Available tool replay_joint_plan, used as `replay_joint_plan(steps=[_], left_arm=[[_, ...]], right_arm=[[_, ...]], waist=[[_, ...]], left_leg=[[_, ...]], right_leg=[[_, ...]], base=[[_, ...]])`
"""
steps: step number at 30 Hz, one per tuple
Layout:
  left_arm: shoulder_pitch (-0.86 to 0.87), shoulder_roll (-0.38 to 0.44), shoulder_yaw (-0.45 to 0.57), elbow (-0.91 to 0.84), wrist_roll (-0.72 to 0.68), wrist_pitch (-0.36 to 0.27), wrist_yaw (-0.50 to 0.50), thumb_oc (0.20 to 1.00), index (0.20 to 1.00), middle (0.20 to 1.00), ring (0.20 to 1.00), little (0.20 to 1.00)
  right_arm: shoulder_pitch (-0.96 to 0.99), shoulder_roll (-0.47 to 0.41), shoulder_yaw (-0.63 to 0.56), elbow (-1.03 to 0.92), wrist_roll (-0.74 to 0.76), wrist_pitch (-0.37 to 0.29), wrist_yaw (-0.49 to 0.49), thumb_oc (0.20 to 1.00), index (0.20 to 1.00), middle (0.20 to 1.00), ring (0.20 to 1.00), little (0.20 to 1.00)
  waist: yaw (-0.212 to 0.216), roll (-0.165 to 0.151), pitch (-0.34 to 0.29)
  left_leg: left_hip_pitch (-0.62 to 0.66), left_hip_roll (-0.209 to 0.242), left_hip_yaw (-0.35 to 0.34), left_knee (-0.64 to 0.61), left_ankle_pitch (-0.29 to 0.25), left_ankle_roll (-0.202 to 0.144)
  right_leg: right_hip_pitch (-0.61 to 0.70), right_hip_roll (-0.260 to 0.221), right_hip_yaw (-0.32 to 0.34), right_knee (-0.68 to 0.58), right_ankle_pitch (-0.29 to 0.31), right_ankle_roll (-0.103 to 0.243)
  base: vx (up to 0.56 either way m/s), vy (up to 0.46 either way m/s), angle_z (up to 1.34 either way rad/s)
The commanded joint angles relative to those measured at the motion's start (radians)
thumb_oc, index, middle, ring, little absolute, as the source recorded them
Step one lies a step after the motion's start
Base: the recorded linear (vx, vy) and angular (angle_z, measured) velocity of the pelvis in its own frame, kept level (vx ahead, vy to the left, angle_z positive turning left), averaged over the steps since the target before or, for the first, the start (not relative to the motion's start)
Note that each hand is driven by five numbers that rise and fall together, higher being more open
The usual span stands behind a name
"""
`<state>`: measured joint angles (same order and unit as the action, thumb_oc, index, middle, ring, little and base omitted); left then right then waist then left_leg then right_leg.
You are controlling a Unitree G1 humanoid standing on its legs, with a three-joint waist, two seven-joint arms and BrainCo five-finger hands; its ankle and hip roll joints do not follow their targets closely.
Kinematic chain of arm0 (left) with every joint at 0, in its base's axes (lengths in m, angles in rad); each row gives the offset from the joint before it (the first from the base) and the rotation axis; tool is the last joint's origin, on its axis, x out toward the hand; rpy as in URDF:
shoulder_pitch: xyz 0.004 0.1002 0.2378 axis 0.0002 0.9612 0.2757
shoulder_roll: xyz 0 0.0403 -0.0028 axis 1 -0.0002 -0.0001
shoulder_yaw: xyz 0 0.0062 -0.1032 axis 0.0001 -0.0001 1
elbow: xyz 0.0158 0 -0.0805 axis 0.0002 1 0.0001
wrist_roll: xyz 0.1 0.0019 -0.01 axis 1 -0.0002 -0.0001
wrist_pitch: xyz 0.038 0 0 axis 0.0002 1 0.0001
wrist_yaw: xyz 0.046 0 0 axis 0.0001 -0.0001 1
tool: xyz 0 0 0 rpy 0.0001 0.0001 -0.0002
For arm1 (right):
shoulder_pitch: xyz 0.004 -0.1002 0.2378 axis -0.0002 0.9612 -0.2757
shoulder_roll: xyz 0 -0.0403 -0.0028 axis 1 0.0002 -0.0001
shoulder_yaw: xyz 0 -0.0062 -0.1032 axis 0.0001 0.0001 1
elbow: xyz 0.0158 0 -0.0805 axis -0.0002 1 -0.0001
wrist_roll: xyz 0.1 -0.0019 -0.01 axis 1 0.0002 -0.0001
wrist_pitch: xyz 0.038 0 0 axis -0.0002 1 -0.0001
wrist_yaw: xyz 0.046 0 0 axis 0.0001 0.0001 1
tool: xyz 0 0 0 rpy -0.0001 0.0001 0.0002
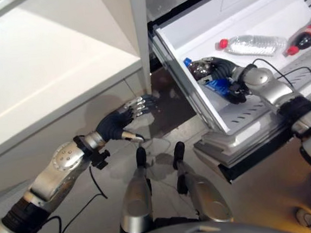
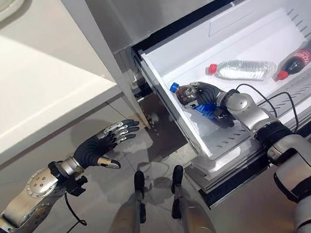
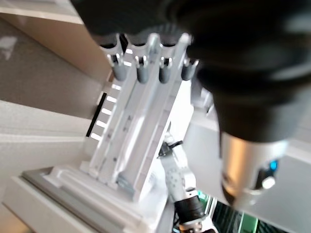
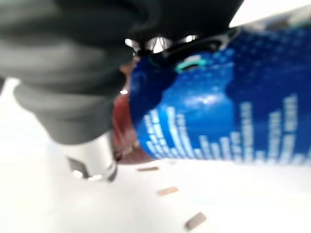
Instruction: Take the drinks into the refrigerator
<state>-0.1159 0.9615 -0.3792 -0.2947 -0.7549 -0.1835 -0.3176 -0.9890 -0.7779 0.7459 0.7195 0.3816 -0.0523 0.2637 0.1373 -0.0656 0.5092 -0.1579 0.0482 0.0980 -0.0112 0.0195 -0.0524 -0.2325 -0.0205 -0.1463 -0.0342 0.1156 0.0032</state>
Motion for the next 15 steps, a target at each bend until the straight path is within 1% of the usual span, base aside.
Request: replay_joint_plan(steps=[1,4,6,10,15], left_arm=[[0.061,0.018,0.039,-0.123,0.040,-0.065,0.017,1.000,1.000,1.000,1.000,1.000],[0.089,0.009,0.065,-0.129,0.042,-0.064,0.024,1.000,1.000,1.000,1.000,1.000],[0.105,0.002,0.071,-0.132,0.040,-0.059,0.025,1.000,1.000,1.000,1.000,1.000],[0.116,-0.004,0.087,-0.135,0.044,-0.053,0.033,1.000,1.000,1.000,1.000,1.000],[0.130,-0.010,0.113,-0.142,0.061,-0.049,0.042,1.000,1.000,1.000,1.000,1.000]], right_arm=[[-0.078,0.014,0.075,0.028,-0.054,-0.013,-0.006,0.200,0.200,0.200,0.200,0.200],[-0.098,0.014,0.082,0.021,-0.063,-0.004,0.000,0.200,0.200,0.200,0.200,0.200],[-0.117,0.023,0.090,0.053,-0.073,-0.006,-0.004,0.200,0.200,0.200,0.200,0.200],[-0.153,0.038,0.115,0.082,-0.106,0.006,0.002,0.200,0.200,0.200,0.200,0.200],[-0.181,0.054,0.117,0.106,-0.123,0.007,-0.006,0.200,0.200,0.200,0.200,0.200]], waist=[[0.016,0.013,0.011],[0.014,0.009,0.011],[0.015,0.007,0.011],[0.017,0.001,0.011],[0.013,-0.004,0.011]], left_leg=[[-0.047,0.003,-0.043,0.002,0.027,0.003],[-0.070,0.002,-0.049,0.004,0.032,0.002],[-0.082,0.002,-0.053,0.005,0.033,0.002],[-0.091,0.002,-0.058,0.001,0.033,0.002],[-0.085,0.005,-0.059,-0.009,0.032,0.002]], right_leg=[[-0.102,-0.036,-0.008,0.202,-0.046,0.091],[-0.121,-0.035,-0.013,0.204,-0.044,0.090],[-0.130,-0.036,-0.016,0.203,-0.043,0.089],[-0.134,-0.035,-0.015,0.196,-0.043,0.089],[-0.133,-0.034,-0.018,0.193,-0.047,0.088]], base=[[0.00,0.000,0.00],[-0.01,-0.007,0.01],[-0.01,-0.014,0.03],[0.00,-0.006,0.05],[0.00,0.000,0.03]])
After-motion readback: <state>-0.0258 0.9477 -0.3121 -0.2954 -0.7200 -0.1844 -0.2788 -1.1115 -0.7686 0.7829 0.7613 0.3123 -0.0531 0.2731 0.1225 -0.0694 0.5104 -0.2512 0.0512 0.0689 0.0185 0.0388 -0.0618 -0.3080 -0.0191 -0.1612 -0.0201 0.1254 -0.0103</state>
